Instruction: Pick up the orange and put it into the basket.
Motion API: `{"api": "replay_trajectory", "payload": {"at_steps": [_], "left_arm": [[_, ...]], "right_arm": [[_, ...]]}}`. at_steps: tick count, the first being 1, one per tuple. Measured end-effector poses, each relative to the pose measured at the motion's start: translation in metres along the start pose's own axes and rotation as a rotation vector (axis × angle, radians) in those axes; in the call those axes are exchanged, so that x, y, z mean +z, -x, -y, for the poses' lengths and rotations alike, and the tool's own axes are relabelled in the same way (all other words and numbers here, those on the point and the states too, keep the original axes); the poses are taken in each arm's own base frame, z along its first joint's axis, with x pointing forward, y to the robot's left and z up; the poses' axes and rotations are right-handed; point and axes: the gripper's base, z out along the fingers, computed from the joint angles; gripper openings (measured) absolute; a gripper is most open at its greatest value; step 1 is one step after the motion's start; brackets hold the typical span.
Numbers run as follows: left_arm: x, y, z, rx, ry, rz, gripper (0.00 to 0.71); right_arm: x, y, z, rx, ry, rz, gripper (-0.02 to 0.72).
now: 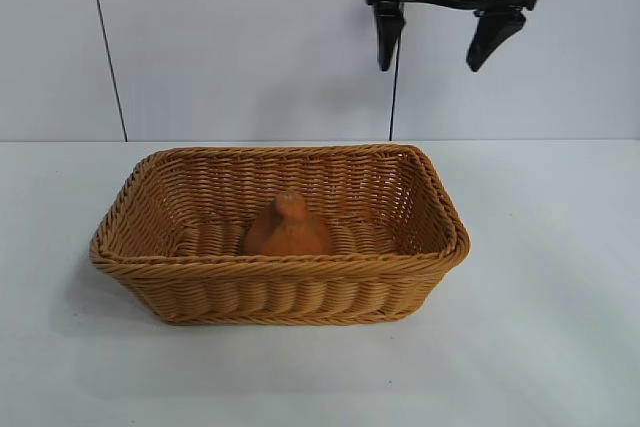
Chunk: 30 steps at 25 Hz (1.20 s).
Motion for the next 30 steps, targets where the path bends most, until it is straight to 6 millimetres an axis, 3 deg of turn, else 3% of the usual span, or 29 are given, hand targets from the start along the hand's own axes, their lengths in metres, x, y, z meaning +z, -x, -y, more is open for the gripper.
{"api": "replay_trajectory", "payload": {"at_steps": [3,7,15,22,30], "left_arm": [[0.0,0.0,0.0,0.0,0.0,0.0,0.651],[0.0,0.0,0.0,0.0,0.0,-0.002,0.651],[0.0,0.0,0.0,0.0,0.0,-0.002,0.651],[0.0,0.0,0.0,0.0,0.0,-0.002,0.651],[0.0,0.0,0.0,0.0,0.0,-0.002,0.651]], "right_arm": [[0.001,0.001,0.03,0.056,-0.024,-0.001,0.694],[0.0,0.001,0.055,0.102,-0.043,-0.002,0.694],[-0.02,-0.026,0.058,0.09,-0.055,-0.067,0.694],[-0.075,-0.077,0.058,0.08,-0.066,-0.101,0.694],[-0.126,-0.163,0.056,0.07,-0.068,-0.14,0.694]]}}
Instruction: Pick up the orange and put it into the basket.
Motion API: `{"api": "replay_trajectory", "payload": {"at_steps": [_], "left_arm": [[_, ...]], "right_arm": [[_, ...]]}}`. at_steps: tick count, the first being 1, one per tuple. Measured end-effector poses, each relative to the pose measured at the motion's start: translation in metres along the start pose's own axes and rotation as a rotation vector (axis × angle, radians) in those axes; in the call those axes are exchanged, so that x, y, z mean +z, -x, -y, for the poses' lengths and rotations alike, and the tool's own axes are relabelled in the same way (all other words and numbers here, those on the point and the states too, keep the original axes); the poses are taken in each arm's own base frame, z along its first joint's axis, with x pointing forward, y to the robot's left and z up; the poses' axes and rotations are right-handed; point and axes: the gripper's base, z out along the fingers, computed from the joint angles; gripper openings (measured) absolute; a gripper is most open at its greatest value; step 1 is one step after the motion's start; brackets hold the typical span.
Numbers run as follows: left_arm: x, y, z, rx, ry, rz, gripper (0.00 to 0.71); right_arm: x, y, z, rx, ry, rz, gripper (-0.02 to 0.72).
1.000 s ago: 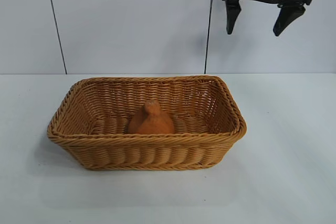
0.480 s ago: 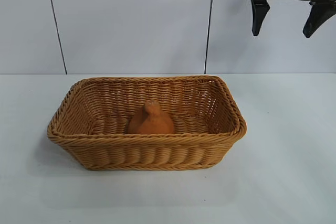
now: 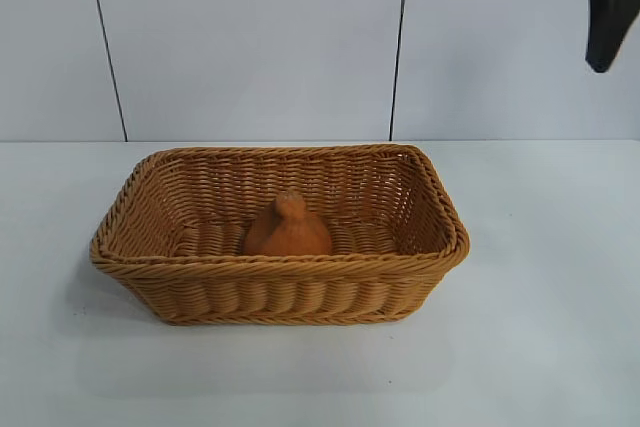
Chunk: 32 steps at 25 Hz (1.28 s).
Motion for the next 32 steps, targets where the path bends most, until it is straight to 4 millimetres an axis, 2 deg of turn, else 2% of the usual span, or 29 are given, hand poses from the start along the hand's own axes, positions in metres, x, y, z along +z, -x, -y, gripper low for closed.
{"api": "replay_trajectory", "payload": {"at_steps": [6,14,19,32], "left_arm": [[0.0,0.0,0.0,0.0,0.0,0.0,0.651],[0.0,0.0,0.0,0.0,0.0,0.0,0.651],[0.0,0.0,0.0,0.0,0.0,0.0,0.651],[0.0,0.0,0.0,0.0,0.0,0.0,0.651]], "right_arm": [[0.0,-0.066,0.001,0.002,0.024,-0.053,0.694],[0.03,-0.148,-0.002,-0.03,0.072,-0.068,0.694],[0.037,-0.191,0.0,-0.042,0.077,-0.019,0.694],[-0.011,-0.241,0.003,-0.02,0.113,0.477,0.694]]}}
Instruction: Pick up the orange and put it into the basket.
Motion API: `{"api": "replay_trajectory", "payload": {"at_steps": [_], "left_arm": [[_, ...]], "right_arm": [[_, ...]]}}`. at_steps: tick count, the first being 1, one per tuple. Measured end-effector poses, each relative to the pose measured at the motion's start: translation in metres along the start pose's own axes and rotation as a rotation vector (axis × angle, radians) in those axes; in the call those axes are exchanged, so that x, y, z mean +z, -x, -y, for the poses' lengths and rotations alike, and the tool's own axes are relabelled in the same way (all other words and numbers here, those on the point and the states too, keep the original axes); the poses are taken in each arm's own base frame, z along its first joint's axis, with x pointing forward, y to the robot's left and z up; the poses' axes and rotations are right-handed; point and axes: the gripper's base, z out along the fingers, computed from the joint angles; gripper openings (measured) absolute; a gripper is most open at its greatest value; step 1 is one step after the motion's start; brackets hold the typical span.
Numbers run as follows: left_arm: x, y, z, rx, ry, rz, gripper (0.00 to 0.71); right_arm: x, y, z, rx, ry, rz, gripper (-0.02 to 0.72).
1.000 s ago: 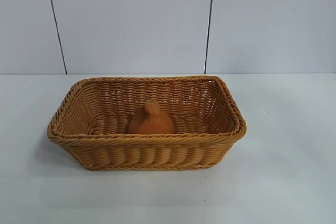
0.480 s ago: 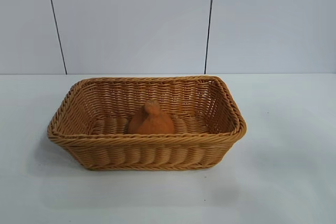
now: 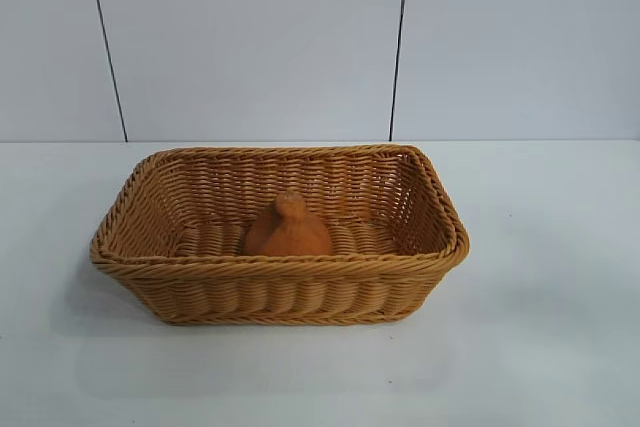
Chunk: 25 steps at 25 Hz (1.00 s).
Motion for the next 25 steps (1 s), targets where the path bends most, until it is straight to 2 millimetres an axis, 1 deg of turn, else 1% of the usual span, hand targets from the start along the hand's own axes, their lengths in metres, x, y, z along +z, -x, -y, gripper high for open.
{"api": "replay_trajectory", "payload": {"at_steps": [6,10,21,25], "left_arm": [[0.0,0.0,0.0,0.0,0.0,0.0,0.651],[0.0,0.0,0.0,0.0,0.0,0.0,0.651],[0.0,0.0,0.0,0.0,0.0,0.0,0.651],[0.0,0.0,0.0,0.0,0.0,0.0,0.651]], "right_arm": [[-0.029,-0.019,0.0,-0.013,-0.007,0.223,0.694],[-0.041,-0.03,0.004,0.023,-0.04,0.331,0.694],[-0.045,-0.034,0.007,0.154,-0.189,0.366,0.694],[-0.044,-0.033,0.005,0.113,-0.187,0.362,0.694]]}}
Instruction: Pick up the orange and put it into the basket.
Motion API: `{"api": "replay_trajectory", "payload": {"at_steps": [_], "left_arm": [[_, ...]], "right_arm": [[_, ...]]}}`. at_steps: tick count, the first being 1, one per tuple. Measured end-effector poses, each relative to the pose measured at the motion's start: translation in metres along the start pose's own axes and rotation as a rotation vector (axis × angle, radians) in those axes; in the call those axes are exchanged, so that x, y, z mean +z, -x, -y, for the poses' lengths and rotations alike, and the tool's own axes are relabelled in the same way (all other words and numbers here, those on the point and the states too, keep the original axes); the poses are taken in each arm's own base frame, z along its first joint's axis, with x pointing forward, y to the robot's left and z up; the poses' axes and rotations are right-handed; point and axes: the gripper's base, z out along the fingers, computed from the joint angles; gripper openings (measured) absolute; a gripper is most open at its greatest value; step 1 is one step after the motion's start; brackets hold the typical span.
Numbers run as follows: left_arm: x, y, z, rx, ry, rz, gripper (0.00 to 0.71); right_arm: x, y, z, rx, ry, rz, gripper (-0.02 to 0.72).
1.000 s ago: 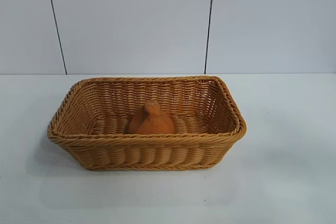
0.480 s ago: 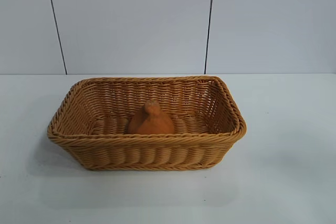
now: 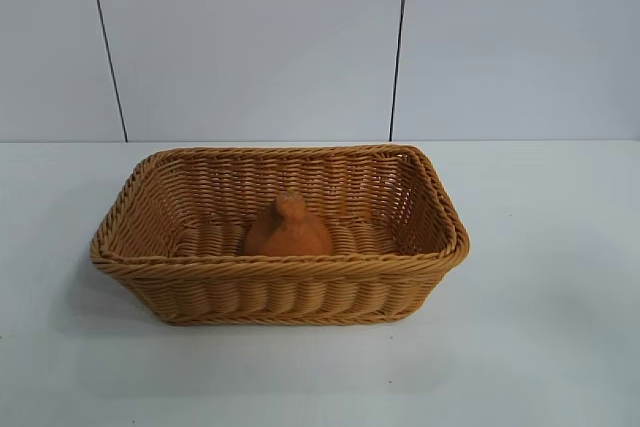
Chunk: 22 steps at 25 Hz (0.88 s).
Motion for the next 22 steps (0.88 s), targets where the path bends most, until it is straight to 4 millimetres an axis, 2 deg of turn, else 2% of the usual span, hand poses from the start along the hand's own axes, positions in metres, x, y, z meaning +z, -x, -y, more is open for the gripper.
{"api": "replay_trajectory", "payload": {"at_steps": [9,22], "left_arm": [[0.0,0.0,0.0,0.0,0.0,0.0,0.651],[0.0,0.0,0.0,0.0,0.0,0.0,0.651]], "right_arm": [[-0.0042,-0.0032,-0.0024,-0.029,0.061,0.03,0.694],[-0.0042,-0.0032,-0.0024,-0.029,0.061,0.031,0.694]]}}
